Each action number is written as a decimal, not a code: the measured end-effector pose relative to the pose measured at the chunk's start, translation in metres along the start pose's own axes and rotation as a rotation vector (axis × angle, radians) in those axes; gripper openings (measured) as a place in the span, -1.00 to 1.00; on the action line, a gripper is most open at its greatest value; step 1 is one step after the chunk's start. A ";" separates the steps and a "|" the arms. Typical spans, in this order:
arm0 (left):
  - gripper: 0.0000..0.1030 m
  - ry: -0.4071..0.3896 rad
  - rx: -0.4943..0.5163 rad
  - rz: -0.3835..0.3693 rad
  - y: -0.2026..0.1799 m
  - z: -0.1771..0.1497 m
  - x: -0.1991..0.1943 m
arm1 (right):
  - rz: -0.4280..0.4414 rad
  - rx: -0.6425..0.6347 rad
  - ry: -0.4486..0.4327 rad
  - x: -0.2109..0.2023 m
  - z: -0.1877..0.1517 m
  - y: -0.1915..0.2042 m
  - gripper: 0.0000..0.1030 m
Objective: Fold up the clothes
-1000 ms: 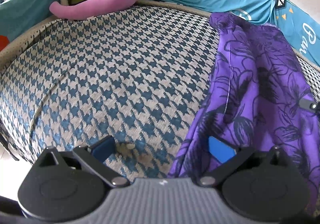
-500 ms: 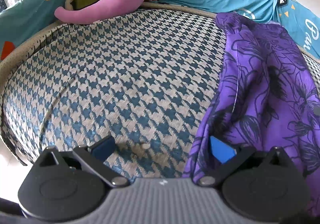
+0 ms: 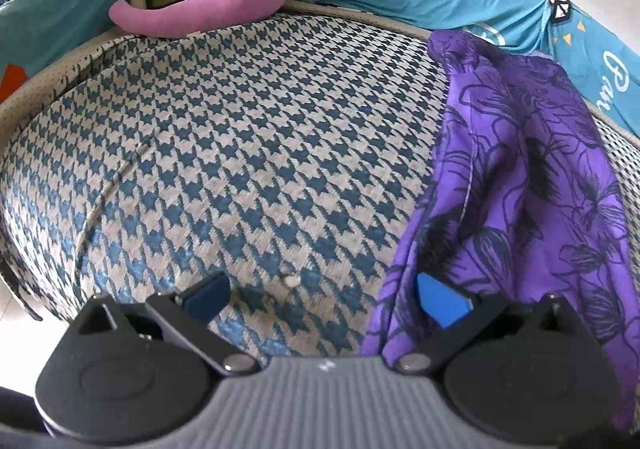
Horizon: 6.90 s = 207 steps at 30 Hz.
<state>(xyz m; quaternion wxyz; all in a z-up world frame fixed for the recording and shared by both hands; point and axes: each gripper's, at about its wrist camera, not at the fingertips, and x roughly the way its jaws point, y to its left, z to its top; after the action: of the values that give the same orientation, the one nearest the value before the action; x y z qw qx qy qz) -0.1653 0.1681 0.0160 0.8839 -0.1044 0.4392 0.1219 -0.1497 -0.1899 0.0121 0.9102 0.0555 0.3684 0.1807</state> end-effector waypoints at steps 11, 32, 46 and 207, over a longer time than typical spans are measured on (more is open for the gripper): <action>1.00 -0.001 -0.005 -0.028 0.001 -0.002 -0.006 | 0.090 -0.189 -0.014 -0.044 -0.037 0.039 -0.54; 1.00 -0.013 -0.013 -0.093 -0.003 -0.005 -0.017 | 0.058 -0.457 0.022 -0.067 -0.097 0.084 -0.15; 1.00 0.025 0.041 -0.069 -0.009 -0.012 -0.013 | -0.015 -0.654 0.066 -0.057 -0.116 0.103 -0.87; 1.00 0.042 0.156 -0.005 -0.135 0.080 0.065 | 0.130 -0.039 0.033 0.079 0.107 -0.021 -0.05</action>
<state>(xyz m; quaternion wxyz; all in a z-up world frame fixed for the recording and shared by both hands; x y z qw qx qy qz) -0.0260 0.0714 0.0219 0.8802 -0.0390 0.4656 0.0828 -0.0177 -0.1767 0.0331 0.8913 0.0587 0.3754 0.2472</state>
